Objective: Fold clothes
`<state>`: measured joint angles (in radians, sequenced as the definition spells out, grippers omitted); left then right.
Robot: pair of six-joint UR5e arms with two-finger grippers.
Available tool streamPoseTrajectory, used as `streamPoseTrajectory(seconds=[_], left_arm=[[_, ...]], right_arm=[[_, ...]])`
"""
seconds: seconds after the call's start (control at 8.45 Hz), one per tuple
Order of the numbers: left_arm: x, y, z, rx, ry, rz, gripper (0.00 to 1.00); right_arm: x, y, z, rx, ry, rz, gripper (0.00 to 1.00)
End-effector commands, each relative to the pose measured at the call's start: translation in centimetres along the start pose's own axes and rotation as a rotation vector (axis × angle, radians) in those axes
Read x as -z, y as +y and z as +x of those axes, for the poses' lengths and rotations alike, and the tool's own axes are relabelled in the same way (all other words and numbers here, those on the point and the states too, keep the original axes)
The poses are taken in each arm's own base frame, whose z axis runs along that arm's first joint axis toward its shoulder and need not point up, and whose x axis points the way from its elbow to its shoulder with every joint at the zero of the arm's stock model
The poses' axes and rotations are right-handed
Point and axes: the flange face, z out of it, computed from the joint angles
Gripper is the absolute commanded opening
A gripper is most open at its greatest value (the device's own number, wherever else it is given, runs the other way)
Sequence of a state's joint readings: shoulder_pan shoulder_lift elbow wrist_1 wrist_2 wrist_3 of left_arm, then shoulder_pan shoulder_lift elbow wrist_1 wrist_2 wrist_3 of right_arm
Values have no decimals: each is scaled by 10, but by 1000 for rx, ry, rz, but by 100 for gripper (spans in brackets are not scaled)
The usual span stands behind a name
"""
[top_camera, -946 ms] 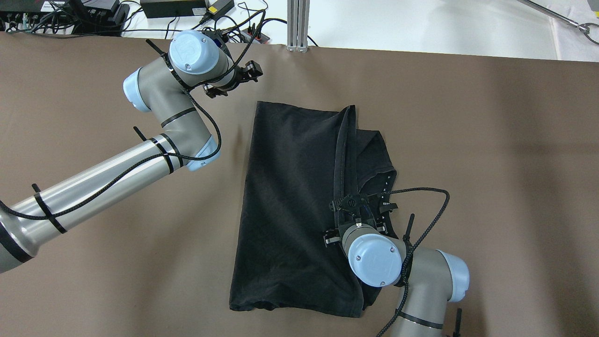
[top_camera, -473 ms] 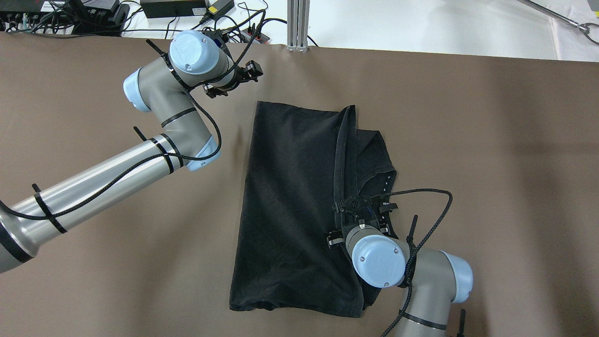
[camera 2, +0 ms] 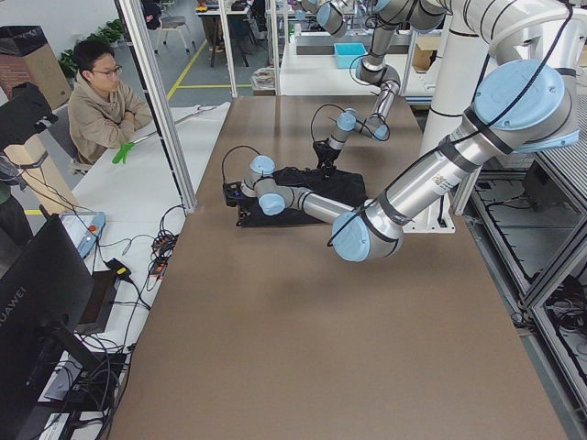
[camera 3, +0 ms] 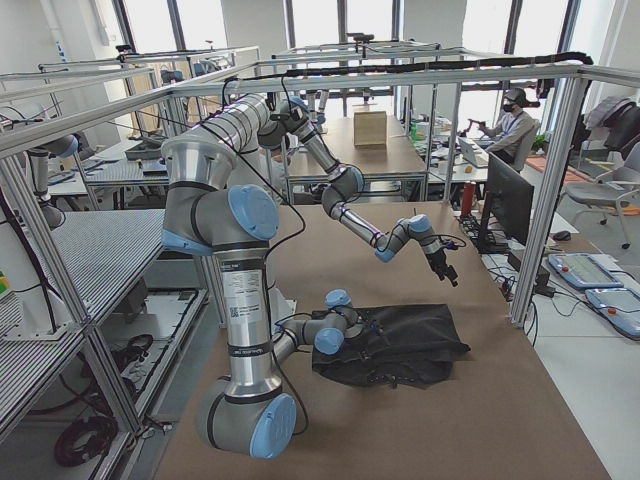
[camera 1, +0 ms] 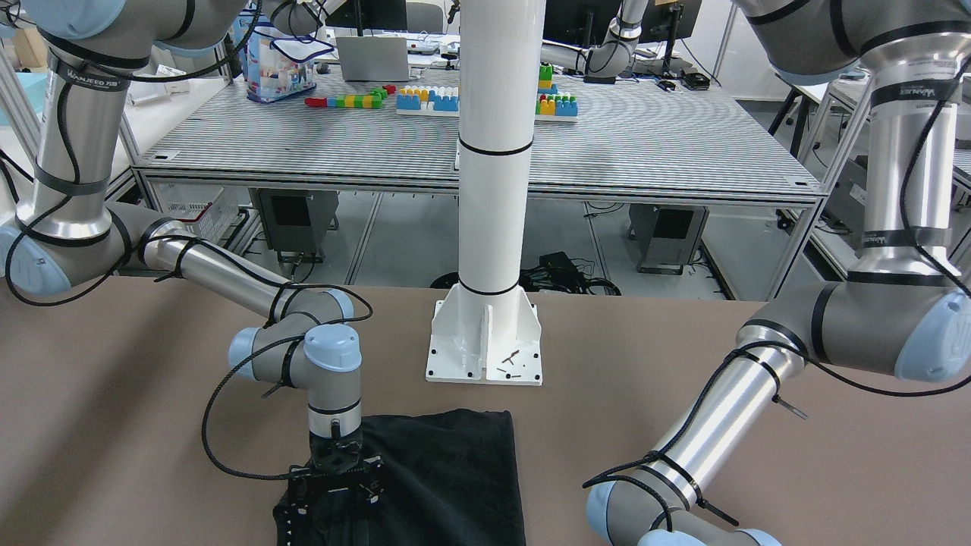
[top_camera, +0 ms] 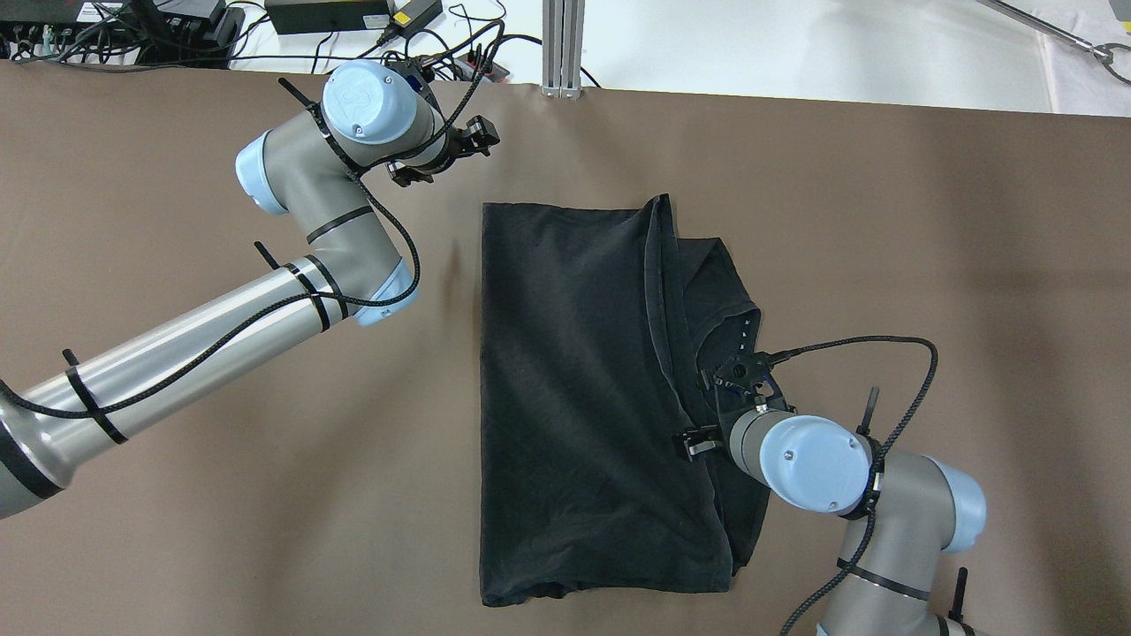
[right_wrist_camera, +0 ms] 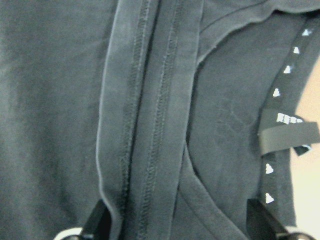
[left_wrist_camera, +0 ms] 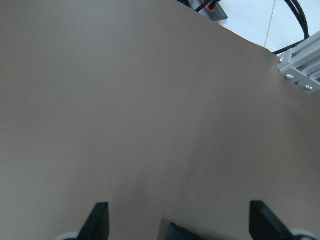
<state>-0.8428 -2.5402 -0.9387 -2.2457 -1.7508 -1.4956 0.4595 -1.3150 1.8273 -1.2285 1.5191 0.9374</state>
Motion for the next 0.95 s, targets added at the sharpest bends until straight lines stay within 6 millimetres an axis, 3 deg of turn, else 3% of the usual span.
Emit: streamPoseTrajectory(seconds=[0.0,0.12,0.24,0.35,0.59,0.71,0.83], left_arm=[[0,2,0,-1,0,0,100],[0,1,1,0,0,5,100],[0,1,1,0,1,5,100],[0,1,1,0,1,5,100],[1,0,2,14,2,20,100],[-1,6,3,10,1,15,100],[-1,10,5,7,4,12,100]], right_arm=[[0,1,36,20,31,-16,95],[-8,15,72,23,71,-38,95],[-1,14,81,23,49,-34,95],[6,-4,61,3,-4,-57,95],[22,-62,-10,-25,31,-83,95],[16,-70,-21,-59,35,-87,95],[-3,-71,-23,-67,59,-104,95]])
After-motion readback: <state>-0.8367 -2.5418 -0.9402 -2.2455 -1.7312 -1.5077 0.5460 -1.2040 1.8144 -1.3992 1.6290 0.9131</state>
